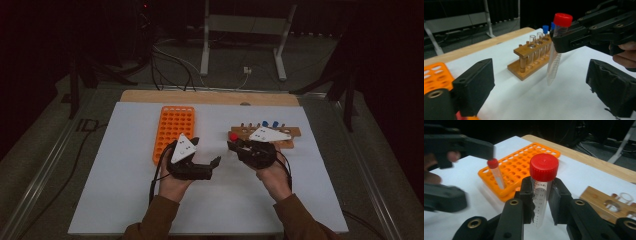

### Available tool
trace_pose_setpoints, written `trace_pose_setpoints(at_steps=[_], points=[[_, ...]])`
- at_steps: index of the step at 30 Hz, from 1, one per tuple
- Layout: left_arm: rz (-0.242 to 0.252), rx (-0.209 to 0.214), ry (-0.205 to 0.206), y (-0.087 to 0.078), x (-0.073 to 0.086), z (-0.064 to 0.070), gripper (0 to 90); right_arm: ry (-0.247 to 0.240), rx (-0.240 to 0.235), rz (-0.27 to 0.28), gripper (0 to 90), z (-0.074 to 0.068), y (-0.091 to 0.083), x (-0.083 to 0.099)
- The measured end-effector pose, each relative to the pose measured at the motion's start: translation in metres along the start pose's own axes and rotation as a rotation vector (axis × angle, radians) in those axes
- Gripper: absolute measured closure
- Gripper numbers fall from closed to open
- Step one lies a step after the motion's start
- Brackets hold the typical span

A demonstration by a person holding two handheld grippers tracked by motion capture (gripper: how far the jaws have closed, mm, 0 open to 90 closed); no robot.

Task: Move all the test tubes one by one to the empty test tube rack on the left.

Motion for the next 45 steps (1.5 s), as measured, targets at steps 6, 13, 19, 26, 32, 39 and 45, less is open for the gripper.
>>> trace_pose_setpoints(at_steps=[6, 13, 19, 26, 32, 39, 45], points=[[-0.056, 0.016, 0.023, 0.019, 0.01, 0.005, 16.4, -0.003, -0.031, -0.005, 74.3, -0.008, 0.005, 0.0], [-0.072, 0.085, 0.058, 0.029, 0.014, 0.017, 39.2, 0.005, -0.085, -0.006, 74.2, -0.016, 0.006, 0.001], [-0.078, 0.109, 0.067, 0.03, 0.016, 0.018, 60.0, 0.002, -0.109, -0.01, 74.2, -0.018, 0.005, 0.003], [-0.085, 0.106, 0.079, 0.027, 0.017, 0.019, 75.2, -0.002, -0.138, 0.001, 73.7, -0.02, 0.002, 0.004], [-0.084, 0.078, 0.076, 0.024, 0.019, 0.015, 75.7, -0.001, -0.159, 0.046, 49.0, -0.016, -0.01, 0.001], [-0.066, 0.04, 0.059, 0.009, 0.019, 0.003, 75.7, -0.008, -0.1, 0.036, 24.1, -0.004, -0.021, 0.011], [-0.053, 0.024, 0.048, -0.005, 0.02, -0.006, 75.7, 0.008, -0.036, 0.02, 14.3, 0.007, -0.023, 0.024]])
Point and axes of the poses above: each handheld gripper's, and its own axes: y roughly forward along the jaws, x roughly out of its underside, z roughly to its right, the point moved 8 cm from there along y, roughly forward along the jaws, and after that the axes turned 3 degrees about -y, right-handed, at the moved point
